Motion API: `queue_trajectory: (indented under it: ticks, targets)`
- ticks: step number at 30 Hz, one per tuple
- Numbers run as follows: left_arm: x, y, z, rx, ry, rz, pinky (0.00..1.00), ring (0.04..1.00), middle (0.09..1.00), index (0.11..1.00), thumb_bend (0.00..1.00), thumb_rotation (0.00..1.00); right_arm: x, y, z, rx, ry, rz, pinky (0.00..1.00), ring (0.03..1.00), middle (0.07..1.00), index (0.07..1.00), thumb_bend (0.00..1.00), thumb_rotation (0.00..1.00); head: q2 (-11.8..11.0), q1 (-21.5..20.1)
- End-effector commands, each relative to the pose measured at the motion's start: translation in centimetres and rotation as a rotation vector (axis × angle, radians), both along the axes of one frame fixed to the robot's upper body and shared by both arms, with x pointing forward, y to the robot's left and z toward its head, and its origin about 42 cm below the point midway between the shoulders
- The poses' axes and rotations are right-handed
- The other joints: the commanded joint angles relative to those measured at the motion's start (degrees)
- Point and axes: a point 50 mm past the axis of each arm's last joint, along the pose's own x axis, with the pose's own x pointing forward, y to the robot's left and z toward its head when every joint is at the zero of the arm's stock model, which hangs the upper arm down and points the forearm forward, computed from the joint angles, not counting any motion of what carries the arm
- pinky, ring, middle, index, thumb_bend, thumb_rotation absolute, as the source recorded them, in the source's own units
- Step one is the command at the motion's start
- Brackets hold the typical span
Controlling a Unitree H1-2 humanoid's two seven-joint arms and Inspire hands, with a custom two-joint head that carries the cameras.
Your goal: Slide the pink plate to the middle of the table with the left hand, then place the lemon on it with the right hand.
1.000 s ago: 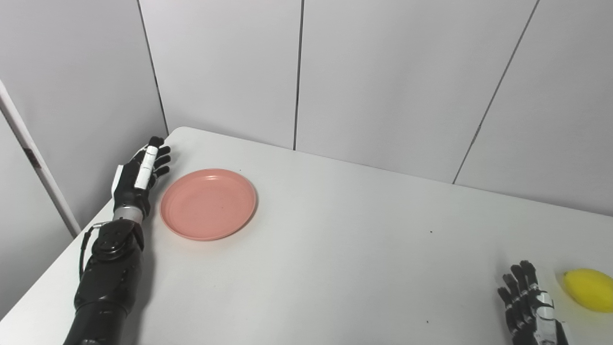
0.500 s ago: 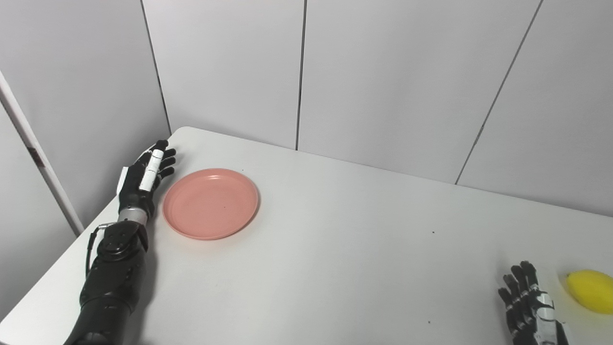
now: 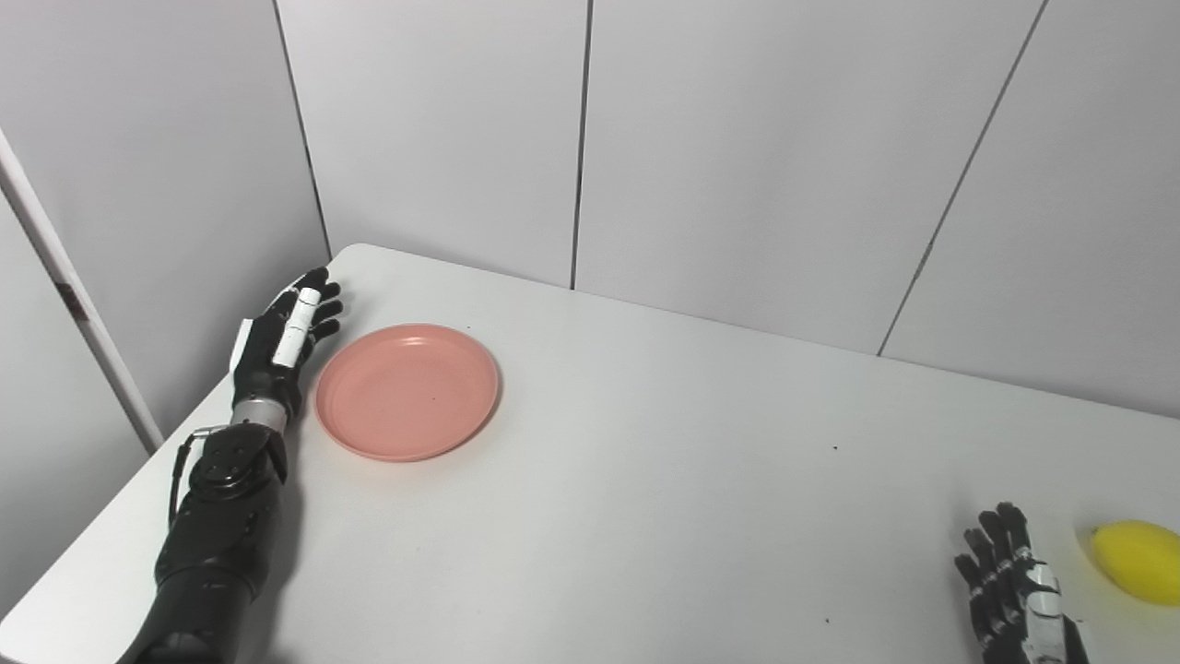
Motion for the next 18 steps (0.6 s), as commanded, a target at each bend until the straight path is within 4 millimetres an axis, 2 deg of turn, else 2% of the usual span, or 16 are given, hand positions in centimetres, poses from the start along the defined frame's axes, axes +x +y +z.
queue_trajectory:
  ticks: [1, 7, 13, 18]
  targets:
    - [0.64, -0.06, 1.53, 0.012, -0.029, -0.038, 0.81, 0.817, 0.821, 0.780, 0.89, 0.77, -1.12, 0.96, -2.04, 0.038, 0.064, 0.002, 1.00, 0.999, 0.996, 1.000, 0.58, 1.00, 0.1, 0.1]
    - [0.17, -0.53, 1.32, -0.010, -0.027, -0.049, 0.81, 0.818, 0.810, 0.763, 0.88, 0.76, -1.19, 0.89, -2.11, 0.045, 0.066, 0.004, 1.00, 1.000, 0.999, 1.000, 0.59, 1.00, 0.3, 0.0]
    - [0.14, -0.26, 0.99, -0.065, -0.016, -0.053, 0.82, 0.834, 0.829, 0.817, 0.88, 0.74, -1.27, 0.90, -2.07, 0.044, 0.064, 0.002, 1.00, 1.000, 0.995, 1.000, 0.60, 1.00, 0.4, -0.1]
    - [0.05, -0.75, 1.70, -0.178, -0.028, -0.083, 0.86, 0.867, 0.866, 0.864, 0.87, 0.75, -1.27, 0.87, -2.02, 0.034, 0.063, 0.006, 1.00, 0.999, 0.994, 1.000, 0.60, 1.00, 0.5, -0.2]
